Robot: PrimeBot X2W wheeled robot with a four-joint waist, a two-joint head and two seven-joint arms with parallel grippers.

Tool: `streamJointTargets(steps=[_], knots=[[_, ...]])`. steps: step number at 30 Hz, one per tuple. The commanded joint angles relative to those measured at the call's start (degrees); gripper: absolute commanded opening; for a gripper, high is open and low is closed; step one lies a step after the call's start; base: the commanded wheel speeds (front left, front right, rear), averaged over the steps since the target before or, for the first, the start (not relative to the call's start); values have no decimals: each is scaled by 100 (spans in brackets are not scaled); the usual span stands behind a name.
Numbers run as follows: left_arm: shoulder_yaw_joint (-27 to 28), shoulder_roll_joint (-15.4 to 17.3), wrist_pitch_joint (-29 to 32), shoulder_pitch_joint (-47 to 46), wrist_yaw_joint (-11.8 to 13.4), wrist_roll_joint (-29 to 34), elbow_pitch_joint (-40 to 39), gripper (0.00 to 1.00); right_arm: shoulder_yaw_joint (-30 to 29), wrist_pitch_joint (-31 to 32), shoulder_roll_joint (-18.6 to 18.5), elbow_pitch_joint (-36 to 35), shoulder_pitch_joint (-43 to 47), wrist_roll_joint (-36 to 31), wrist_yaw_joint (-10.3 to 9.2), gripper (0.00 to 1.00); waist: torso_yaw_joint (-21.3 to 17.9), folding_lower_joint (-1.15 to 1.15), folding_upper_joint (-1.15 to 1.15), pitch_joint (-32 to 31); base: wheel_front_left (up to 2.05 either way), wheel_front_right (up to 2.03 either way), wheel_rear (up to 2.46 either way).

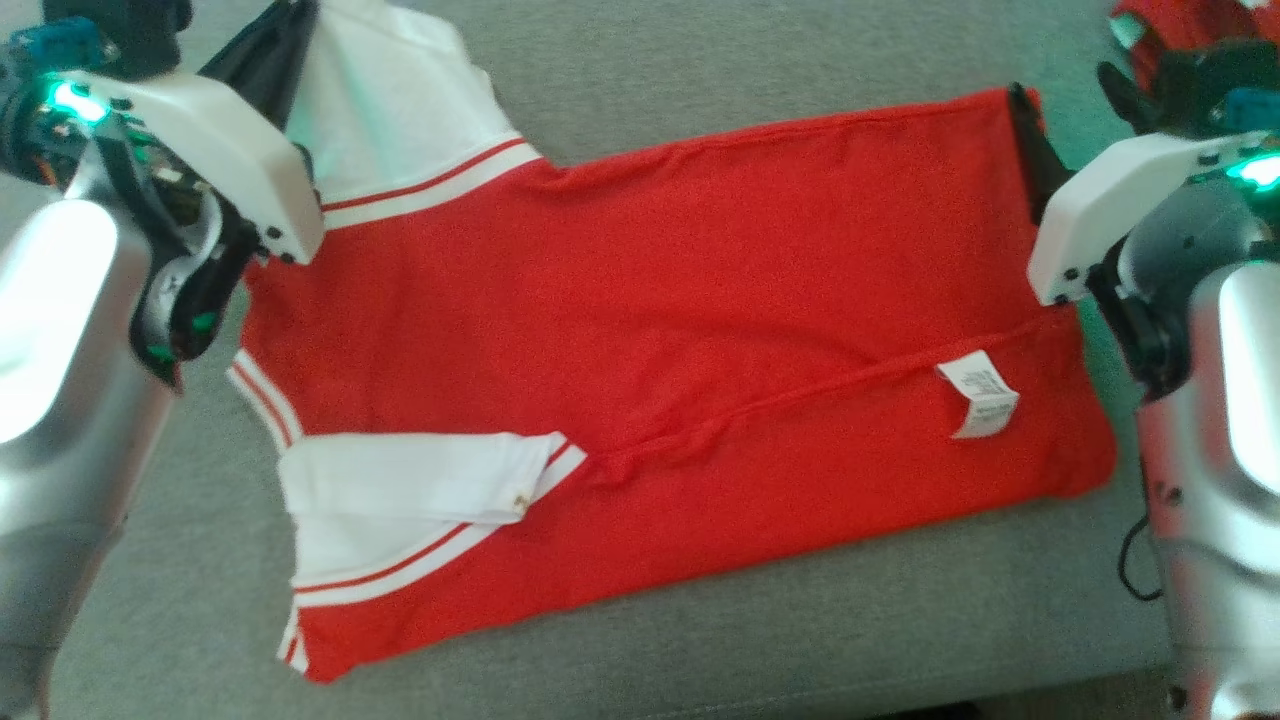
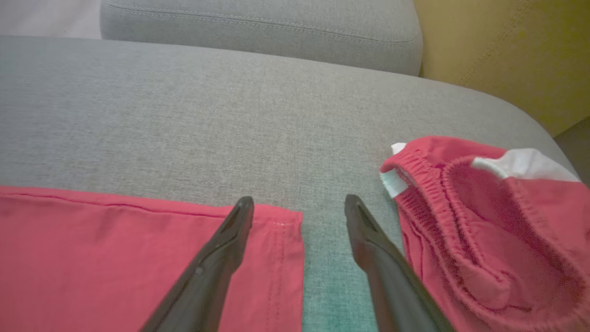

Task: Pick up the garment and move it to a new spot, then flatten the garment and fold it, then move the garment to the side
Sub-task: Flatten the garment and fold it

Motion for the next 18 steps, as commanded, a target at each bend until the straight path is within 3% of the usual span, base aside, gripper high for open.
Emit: streamJointTargets(steps=[1,8,9,10,11,18], knots=[[190,175,-160,-91,-12,67,-316,0,41,165,-115,65,-259,-41,-4,100,267,0,0,-134,0,0,0],[144,115,-352,102,26,77,-749,0,-22,496,-410,654,-507,1,-4,98,528,0,0,-142,0,0,0],[134,106,-368,132,34,74,-807,0,-14,549,-431,715,-518,42,-4,82,555,0,0,-142,0,0,0],[127,99,-384,162,42,70,-861,0,-14,593,-436,768,-527,104,-4,74,573,0,0,-142,0,0,0],[120,92,-394,189,52,66,-908,0,-30,644,-434,824,-533,172,-4,55,586,0,0,-143,0,0,0],[108,63,-393,245,87,3,-1052,0,-171,958,-443,1147,-575,384,-4,20,639,0,0,-136,0,0,0]])
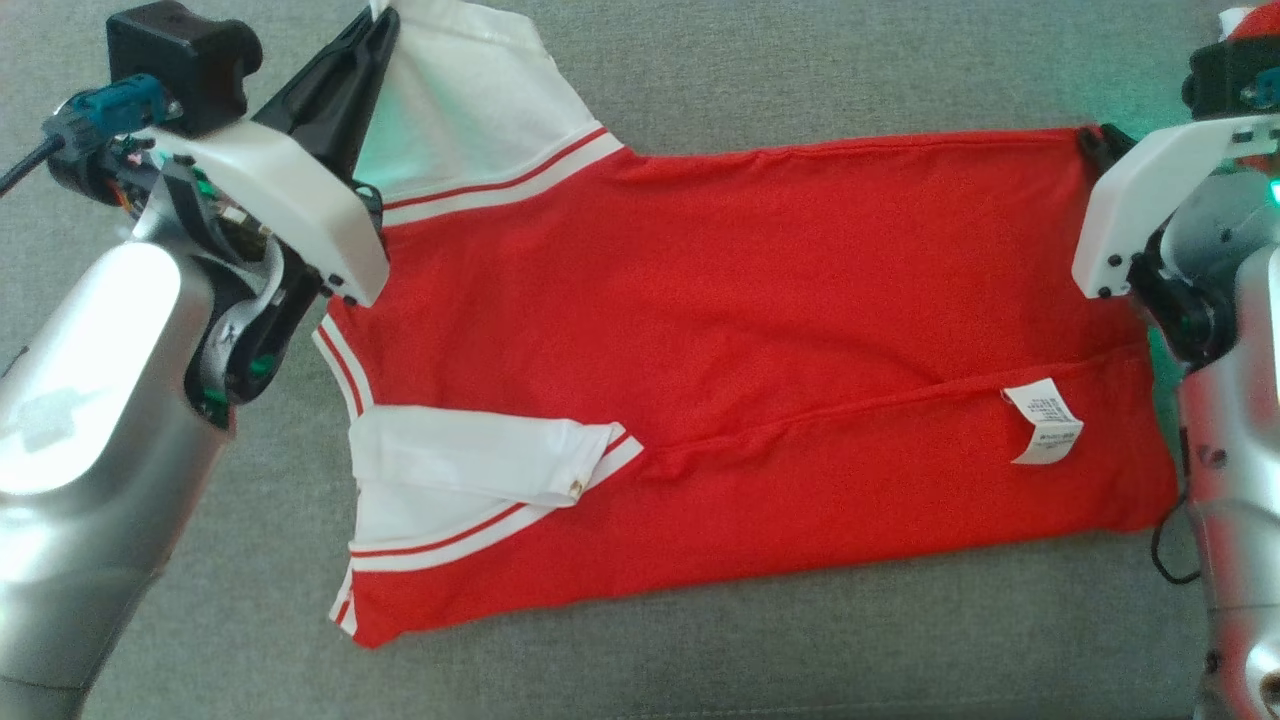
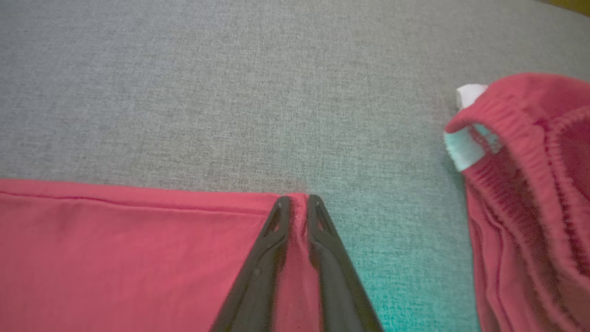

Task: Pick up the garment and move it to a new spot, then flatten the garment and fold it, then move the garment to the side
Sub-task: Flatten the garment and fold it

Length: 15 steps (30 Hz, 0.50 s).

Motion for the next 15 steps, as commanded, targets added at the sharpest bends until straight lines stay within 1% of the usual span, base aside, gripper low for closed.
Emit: streamJointTargets(steps=[1,2,3,6,15], knots=[[231,207,-18,-134,36,-26,-191,0,28,53,-27,-92,-114,38,-4,15,0,0,0,-2,0,0,0],[236,213,-20,-133,39,-32,-189,0,2,69,-16,-60,-118,46,-4,2,-1,0,0,-7,0,0,0],[241,219,-23,-131,42,-39,-185,0,-9,77,-4,-32,-119,58,-4,0,-3,0,0,-16,0,0,0],[259,233,-40,-112,60,-60,-166,0,-57,0,26,32,-124,96,-4,0,-7,0,0,-59,0,0,0],[318,290,-192,36,134,-87,-213,0,-147,-762,67,20,-205,89,-4,0,-21,0,0,-338,0,0,0]])
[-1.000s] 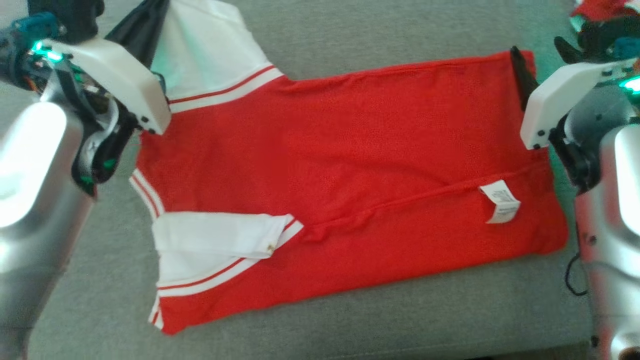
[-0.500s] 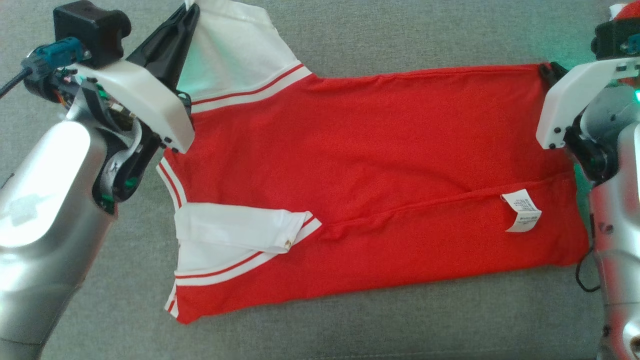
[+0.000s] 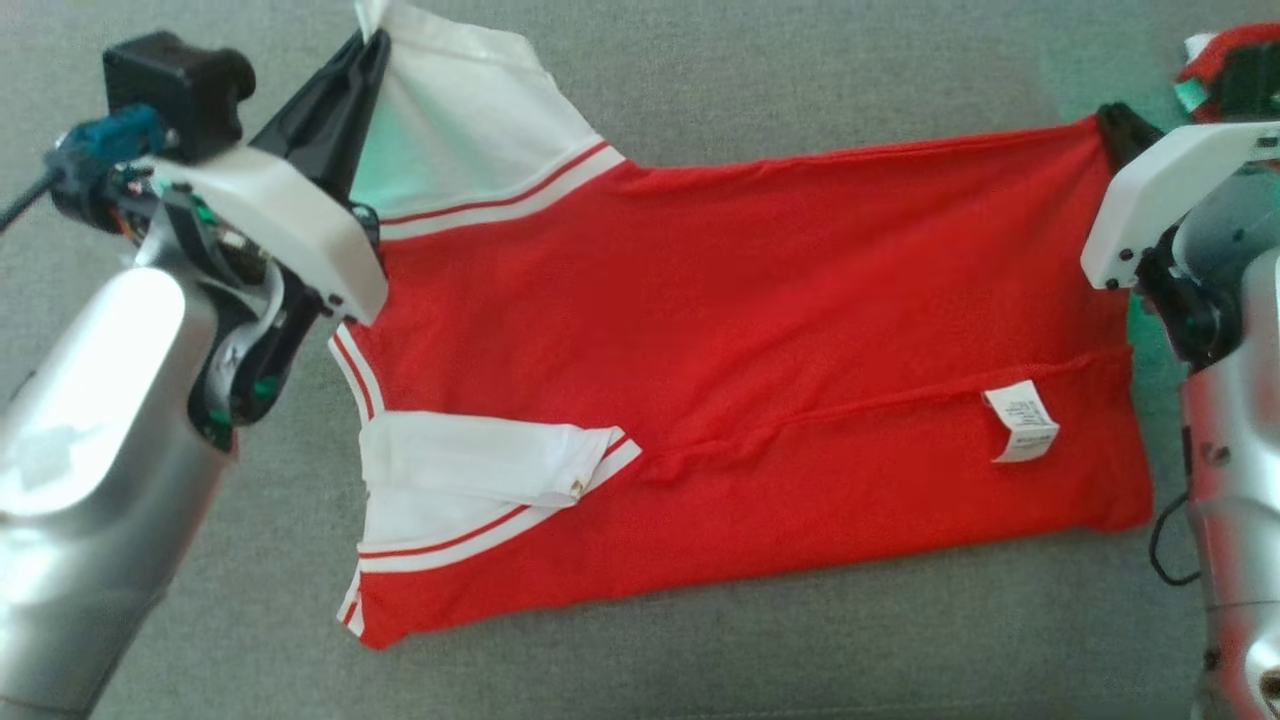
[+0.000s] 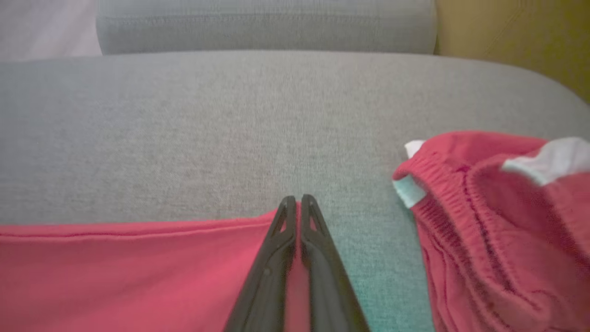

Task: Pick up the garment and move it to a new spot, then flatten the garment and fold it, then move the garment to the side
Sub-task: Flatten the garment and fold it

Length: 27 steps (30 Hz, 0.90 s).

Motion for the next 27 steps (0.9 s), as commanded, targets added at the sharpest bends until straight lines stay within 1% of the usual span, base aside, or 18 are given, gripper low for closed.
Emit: streamJointTargets(steps=[1,3,6,12,14,15,16,17,19,21,23,25,27], knots=[[314,272,-85,-95,44,-32,-236,0,59,-146,23,-277,-104,24,-4,0,-2,0,0,-102,0,0,0],[329,298,-145,21,74,-46,-322,0,92,-296,11,-380,-4,55,-4,0,-3,0,0,-209,0,0,0],[368,407,-296,399,164,-77,-614,0,175,-499,-17,-657,396,136,-4,0,-10,0,0,-473,0,0,0],[417,636,-523,1283,454,-109,-1322,0,180,-616,-21,-1110,1118,206,-4,0,-11,0,0,-815,0,0,0],[444,685,-653,1633,595,-114,-1595,0,145,-647,8,-1261,1350,214,-4,0,-3,0,0,-912,0,0,0],[456,720,-775,2021,771,-109,-1906,0,75,-693,45,-1432,1587,224,-4,0,17,0,0,-995,0,0,0],[458,729,-840,2229,867,-109,-2062,0,36,-707,55,-1518,1712,219,-4,0,36,0,0,-1034,0,0,0],[458,729,-840,2229,867,-109,-2062,0,36,-707,55,-1518,1712,219,-4,0,36,0,0,-1034,0,0,0],[462,745,-977,2654,1061,-105,-2343,0,-52,-738,79,-1711,1956,184,-4,0,68,0,0,-1084,0,0,0],[413,723,-1103,3066,1207,-113,-2517,0,-152,-753,143,-1907,2215,159,-4,0,111,0,0,-1120,0,0,0],[313,612,-1224,3404,1268,-181,-2553,0,-265,-734,218,-2076,2501,99,-4,0,170,0,0,-1154,0,0,0],[175,527,-1348,3621,1260,-153,-2425,0,-357,-706,330,-2197,2755,89,-4,0,199,0,0,-1174,0,0,0],[97,323,-1512,3781,1248,-237,-2237,0,-427,-709,418,-2265,2957,72,-4,0,206,0,0,-1188,0,0,0]])
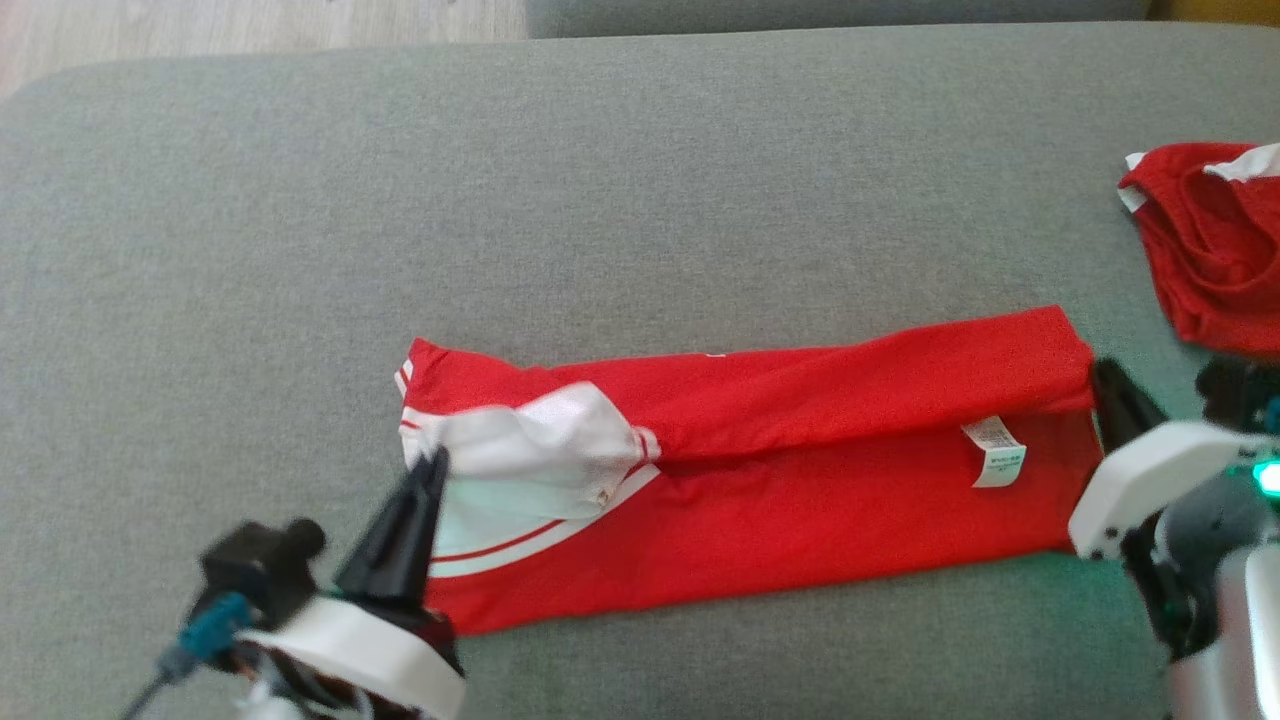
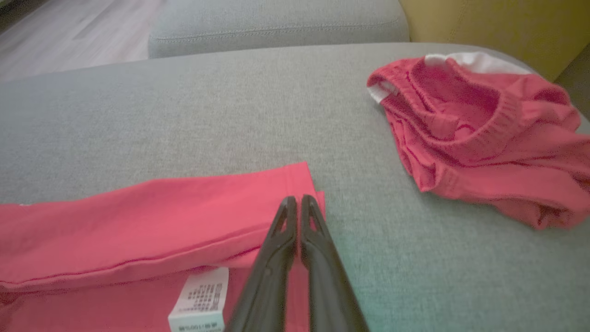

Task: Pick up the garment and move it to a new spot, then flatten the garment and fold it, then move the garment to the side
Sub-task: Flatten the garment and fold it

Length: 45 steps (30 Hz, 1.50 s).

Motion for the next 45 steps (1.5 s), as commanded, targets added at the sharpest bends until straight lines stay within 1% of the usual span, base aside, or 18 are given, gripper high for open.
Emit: streamJointTargets(steps=[1,5,6,7,8,9,10,15,20,25,28,31,34,35,39,43,44,45], knots=[[191,52,-96,-216,-24,1,-119,0,72,-27,-28,-249,-85,-39,-4,0,-1,1,0,-5,0,0,0],[86,-184,-383,-92,-88,-2,329,0,-15,-144,81,-281,105,-183,-4,0,-20,1,0,-36,0,0,0],[59,-209,-439,-65,-112,11,431,0,-22,-182,109,-277,138,-218,-4,36,-29,1,0,-50,0,0,0],[49,-231,-516,-41,-144,17,530,0,-43,-235,139,-288,171,-243,-4,83,-37,1,0,-66,0,0,0],[58,-254,-602,-10,-162,15,615,25,-74,-282,170,-295,206,-260,-4,100,-44,1,0,-89,0,0,0],[44,-251,-674,20,-195,36,680,54,-103,-310,195,-297,250,-268,-4,100,-46,1,0,-112,0,0,0],[30,-254,-748,56,-235,46,719,100,-159,-345,219,-303,292,-269,-4,100,-43,1,0,-133,0,0,0],[-11,-308,-1033,306,-302,28,741,100,-425,-445,283,-372,545,-368,-4,100,17,1,0,-263,0,0,0],[148,-365,-1268,486,-138,26,662,100,-558,-405,327,-556,659,-420,-4,100,89,1,0,-357,0,0,0],[388,-387,-1387,415,68,113,639,100,-476,-285,349,-559,510,-462,-4,100,147,1,0,-383,0,0,0],[494,-424,-1420,331,181,162,618,100,-422,-194,353,-328,314,-487,-4,100,186,1,0,-334,0,0,0],[583,-466,-1441,258,282,193,598,100,-417,-40,326,73,71,-546,-4,100,233,1,0,-254,0,0,0],[600,-492,-1453,210,316,230,583,100,-439,97,224,518,-164,-618,-4,100,301,1,0,-155,0,0,0],[600,-492,-1453,210,316,230,583,100,-439,97,224,518,-164,-618,-4,100,301,1,0,-155,0,0,0],[577,-483,-1440,203,360,274,572,100,-464,339,81,997,-357,-699,-4,100,390,1,0,-77,0,0,0],[552,-496,-1436,211,385,286,555,100,-321,598,13,1240,-359,-494,-4,100,435,1,0,-72,0,0,0],[554,-496,-1438,211,379,281,571,100,-282,643,-4,1260,-345,-441,-4,76,434,1,0,-80,0,0,0],[553,-496,-1440,212,372,277,586,100,-271,661,-11,1270,-337,-381,-4,49,430,1,0,-90,0,0,0]])
